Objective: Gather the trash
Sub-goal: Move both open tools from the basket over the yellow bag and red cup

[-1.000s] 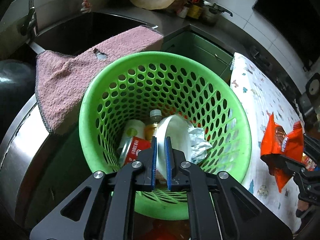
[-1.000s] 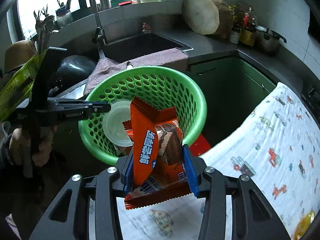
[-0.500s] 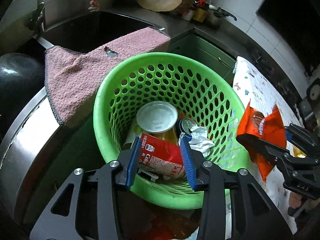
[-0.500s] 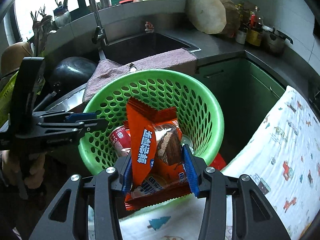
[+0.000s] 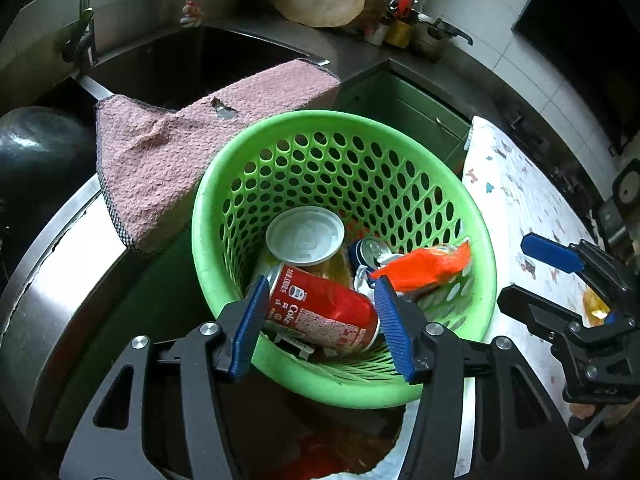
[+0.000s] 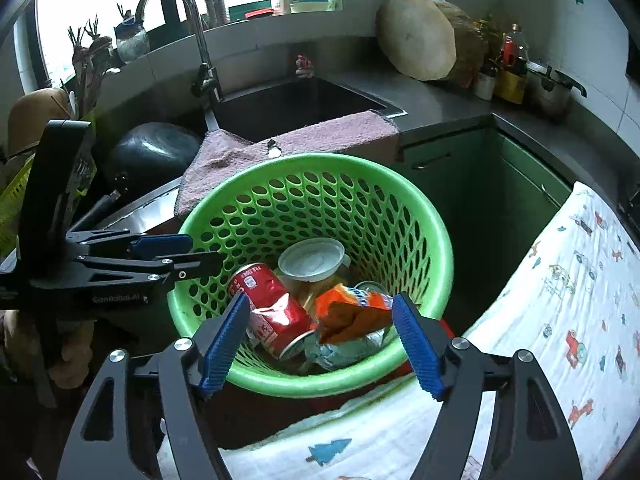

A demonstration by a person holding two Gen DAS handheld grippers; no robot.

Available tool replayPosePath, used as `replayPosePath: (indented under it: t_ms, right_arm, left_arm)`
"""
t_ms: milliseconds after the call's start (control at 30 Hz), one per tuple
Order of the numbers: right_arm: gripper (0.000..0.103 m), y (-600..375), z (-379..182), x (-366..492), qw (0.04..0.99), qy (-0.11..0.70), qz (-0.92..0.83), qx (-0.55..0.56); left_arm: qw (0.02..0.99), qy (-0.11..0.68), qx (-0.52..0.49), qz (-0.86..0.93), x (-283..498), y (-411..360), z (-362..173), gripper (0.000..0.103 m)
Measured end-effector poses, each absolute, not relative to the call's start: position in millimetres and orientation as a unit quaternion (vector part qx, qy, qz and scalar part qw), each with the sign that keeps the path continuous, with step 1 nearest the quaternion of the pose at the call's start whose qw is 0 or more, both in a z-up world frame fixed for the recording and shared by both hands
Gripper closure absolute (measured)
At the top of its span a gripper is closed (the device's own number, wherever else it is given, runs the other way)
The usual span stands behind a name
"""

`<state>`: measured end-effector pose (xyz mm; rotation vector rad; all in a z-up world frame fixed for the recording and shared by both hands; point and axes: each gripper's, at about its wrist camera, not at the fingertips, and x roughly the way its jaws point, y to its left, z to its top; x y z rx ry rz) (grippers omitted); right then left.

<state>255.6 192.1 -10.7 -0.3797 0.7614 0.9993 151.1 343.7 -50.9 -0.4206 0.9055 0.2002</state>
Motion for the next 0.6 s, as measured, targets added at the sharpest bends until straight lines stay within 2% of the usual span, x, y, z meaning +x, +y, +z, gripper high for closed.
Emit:
replayPosePath:
  t_ms: [600]
  right_arm:
    - [0.025, 80.5, 9.5, 256.6, 0.835, 0.341, 0.399, -0.165]
  left_arm:
    - [0.889, 0.423, -0.165, 0.057, 157.4, 281.9, -17.4, 0.045]
